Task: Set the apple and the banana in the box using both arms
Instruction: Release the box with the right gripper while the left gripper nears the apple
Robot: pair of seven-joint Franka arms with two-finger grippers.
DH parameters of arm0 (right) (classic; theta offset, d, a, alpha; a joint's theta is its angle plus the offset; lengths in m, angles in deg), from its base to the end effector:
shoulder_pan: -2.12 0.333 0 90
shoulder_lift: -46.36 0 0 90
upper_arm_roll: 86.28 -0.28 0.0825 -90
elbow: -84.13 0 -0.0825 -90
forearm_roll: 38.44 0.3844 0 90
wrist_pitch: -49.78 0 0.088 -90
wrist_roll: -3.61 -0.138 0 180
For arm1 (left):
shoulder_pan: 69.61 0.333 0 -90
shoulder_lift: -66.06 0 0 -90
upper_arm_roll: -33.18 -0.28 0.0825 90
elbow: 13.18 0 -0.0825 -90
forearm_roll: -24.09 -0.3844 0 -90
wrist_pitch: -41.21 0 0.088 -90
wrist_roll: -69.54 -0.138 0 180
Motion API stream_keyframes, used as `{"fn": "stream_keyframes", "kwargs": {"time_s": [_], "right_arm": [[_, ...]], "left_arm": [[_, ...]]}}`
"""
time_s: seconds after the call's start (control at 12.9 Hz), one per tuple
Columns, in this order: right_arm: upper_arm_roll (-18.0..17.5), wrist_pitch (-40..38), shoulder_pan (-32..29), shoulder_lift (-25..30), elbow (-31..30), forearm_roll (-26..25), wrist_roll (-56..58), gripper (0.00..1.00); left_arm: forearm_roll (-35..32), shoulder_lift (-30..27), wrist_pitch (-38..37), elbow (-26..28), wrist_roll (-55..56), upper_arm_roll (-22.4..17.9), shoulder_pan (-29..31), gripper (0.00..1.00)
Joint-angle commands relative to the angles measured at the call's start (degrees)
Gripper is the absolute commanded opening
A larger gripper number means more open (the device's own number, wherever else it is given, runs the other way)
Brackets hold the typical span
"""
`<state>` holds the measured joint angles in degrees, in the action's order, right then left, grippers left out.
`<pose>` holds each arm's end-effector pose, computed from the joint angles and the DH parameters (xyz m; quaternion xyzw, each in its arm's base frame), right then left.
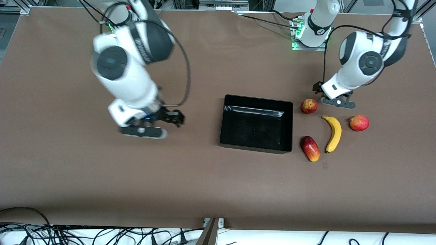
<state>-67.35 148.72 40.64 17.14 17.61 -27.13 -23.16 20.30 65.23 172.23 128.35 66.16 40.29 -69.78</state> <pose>0.6258 0.2994 0.4609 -0.9977 0.0511 -0.0290 0.0335 0.4462 -0.0537 0.2181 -0.9894 0.1161 0.0835 0.0268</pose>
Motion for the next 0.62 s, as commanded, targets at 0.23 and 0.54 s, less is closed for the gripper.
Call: {"fn": "stream_keyframes", "kwargs": {"time_s": [0.23,0.54], "right_arm": [[-2.48,-4.18,-10.2,17.0,-14.95,-0.67,11.39,1.0],[-19.25,-6.66,-27.95,19.11,-14.95,-5.14,12.98,1.0]], "left_arm": [[-0.25,5.64,16.25,2.79,-0.22,2.04,0.52,1.0],[-0.25,13.56,24.18,3.14,0.04,1.95,1.31,1.0]]}}
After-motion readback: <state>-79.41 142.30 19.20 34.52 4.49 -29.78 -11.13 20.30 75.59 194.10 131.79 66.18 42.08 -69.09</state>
